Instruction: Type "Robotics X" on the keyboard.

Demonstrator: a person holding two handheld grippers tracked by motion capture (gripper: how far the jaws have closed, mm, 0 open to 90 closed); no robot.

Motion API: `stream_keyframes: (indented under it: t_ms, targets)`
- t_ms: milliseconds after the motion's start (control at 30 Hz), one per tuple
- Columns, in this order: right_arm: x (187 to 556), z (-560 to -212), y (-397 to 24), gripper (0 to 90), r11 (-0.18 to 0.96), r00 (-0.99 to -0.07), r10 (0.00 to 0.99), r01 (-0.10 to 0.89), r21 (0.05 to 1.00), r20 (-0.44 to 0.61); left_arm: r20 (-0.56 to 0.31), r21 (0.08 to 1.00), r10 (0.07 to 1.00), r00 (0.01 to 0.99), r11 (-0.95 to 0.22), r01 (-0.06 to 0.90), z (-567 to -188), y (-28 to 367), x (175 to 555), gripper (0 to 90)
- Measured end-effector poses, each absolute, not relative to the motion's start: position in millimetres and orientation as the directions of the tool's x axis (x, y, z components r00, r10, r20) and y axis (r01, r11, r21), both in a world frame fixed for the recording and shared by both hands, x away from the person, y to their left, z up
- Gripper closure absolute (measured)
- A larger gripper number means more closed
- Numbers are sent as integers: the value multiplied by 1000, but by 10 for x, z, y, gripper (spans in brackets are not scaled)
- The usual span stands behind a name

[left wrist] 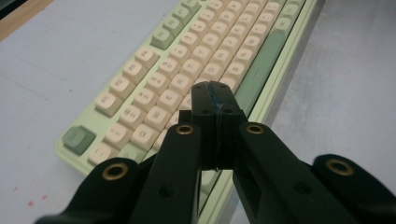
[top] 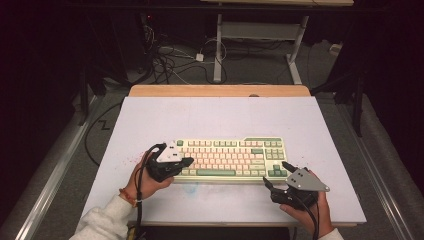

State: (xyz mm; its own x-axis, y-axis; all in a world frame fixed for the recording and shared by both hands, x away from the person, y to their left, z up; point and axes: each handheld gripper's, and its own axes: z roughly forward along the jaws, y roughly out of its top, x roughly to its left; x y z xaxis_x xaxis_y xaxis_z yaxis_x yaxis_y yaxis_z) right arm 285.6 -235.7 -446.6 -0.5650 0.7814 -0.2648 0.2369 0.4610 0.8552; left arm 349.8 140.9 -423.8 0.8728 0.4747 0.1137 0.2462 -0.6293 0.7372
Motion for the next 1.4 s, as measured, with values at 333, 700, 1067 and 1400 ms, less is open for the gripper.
stream_keyframes:
  t_ms: [333, 700, 1067, 1400]
  targets:
    - [2858, -4484, -2341, 241, 477, -568, 774, 233, 848, -280, 114, 715, 420, 900, -664, 219, -4275, 1003, 3651, 880]
    - [2857, -4494, -2336, 241, 486, -572, 769, 234, 842, -285, 104, 691, 391, 915, -690, 216, -4371, 789, 3718, 880]
    - [2862, -4512, -2320, 242, 502, -585, 757, 238, 832, -289, 100, 672, 387, 916, -706, 225, -4448, 697, 3753, 879]
    - [2867, -4525, -2317, 244, 510, -593, 751, 240, 826, -291, 105, 651, 389, 915, -723, 232, -4512, 654, 3770, 879]
